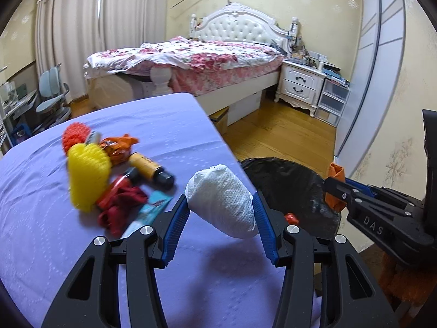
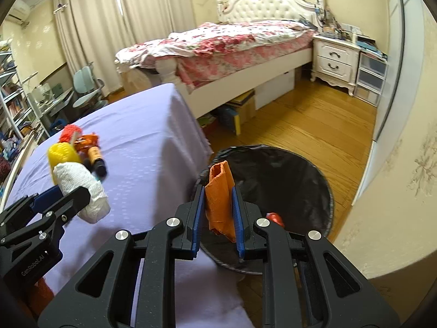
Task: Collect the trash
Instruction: 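Drop the orange cloth into the bin with the right gripper while the left drops the tissue, then move both grippers back to the table and grasp the red ribbon with the left gripper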
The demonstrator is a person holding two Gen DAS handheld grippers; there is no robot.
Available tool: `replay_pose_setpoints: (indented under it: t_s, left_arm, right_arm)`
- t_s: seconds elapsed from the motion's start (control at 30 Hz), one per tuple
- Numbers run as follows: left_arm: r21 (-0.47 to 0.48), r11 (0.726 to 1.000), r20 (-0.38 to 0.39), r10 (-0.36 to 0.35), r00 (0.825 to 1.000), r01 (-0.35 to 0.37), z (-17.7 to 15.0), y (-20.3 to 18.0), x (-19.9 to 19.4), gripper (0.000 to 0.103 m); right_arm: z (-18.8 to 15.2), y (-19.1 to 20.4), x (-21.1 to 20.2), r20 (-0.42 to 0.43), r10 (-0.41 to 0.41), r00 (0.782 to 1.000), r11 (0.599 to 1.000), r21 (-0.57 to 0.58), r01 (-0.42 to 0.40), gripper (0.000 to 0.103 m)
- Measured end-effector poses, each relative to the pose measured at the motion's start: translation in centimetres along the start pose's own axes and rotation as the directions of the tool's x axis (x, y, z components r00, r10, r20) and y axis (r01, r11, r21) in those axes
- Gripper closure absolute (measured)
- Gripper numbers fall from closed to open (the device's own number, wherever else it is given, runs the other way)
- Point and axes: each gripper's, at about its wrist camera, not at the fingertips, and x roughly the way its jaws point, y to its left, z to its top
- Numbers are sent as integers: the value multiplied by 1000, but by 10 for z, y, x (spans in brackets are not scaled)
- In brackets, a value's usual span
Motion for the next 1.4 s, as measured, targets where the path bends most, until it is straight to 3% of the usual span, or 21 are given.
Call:
replay_pose_setpoints:
  t_s: [0.2, 0.7, 0.83, 0.93, 1.03, 1.4]
  left_arm:
    - [41, 999, -17, -24, 1000, 25, 10, -26, 25, 53]
    - [104, 994, -64, -7, 998, 14, 22, -57, 63, 52]
    - [100, 995, -82, -6, 997, 14, 24, -57, 69, 45]
    - [90, 996, -77, -6, 997, 13, 23, -55, 69, 32]
    - [89, 996, -72, -7, 997, 13, 23, -55, 67, 28]
    - [93, 995, -39, 22, 999, -18, 22, -53, 54, 26]
  right_arm:
    - [2, -20, 7, -2, -21, 1000, 1000, 23, 21, 84]
    - [9, -52, 24, -20, -29, 999, 997, 71, 30, 83]
    - [9, -56, 26, -20, -39, 999, 996, 79, 40, 81]
    - [10, -60, 26, -16, -47, 999, 995, 92, 49, 71]
    - [10, -63, 24, -7, -64, 998, 992, 105, 65, 62]
    - [11, -66, 15, 12, -88, 996, 989, 122, 86, 49]
